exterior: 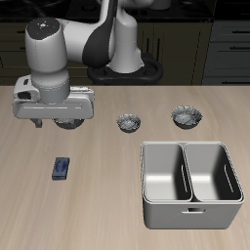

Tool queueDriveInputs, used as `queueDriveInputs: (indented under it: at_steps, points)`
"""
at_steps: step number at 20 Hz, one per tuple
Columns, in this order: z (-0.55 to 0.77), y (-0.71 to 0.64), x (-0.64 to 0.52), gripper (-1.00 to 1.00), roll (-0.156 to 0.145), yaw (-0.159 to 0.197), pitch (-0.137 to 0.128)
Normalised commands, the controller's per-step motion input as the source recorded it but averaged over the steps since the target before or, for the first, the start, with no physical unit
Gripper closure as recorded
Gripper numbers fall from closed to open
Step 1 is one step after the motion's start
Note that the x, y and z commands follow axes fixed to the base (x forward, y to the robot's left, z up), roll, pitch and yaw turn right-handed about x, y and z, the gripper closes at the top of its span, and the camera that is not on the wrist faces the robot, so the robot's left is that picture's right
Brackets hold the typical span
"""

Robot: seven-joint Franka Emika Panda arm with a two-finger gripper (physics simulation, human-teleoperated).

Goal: Place the cream cheese in the middle-sized bowl

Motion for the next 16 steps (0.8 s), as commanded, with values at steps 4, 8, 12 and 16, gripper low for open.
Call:
queueDriveInputs:
  at_steps: [4,8,12,16]
  points:
    - [-0.35,0.03,0.06,-1.0,0.023,-0.015,0.033]
    - [-0.27,-0.09,0.02,-1.0,-0.008,-0.02,0.029]
    - [-0.14,-0.13,-0.05,-1.0,-0.01,-0.033,0.007]
    - [-0.24,-0.07,-0.02,-1.0,0.002,-0.012,0.047]
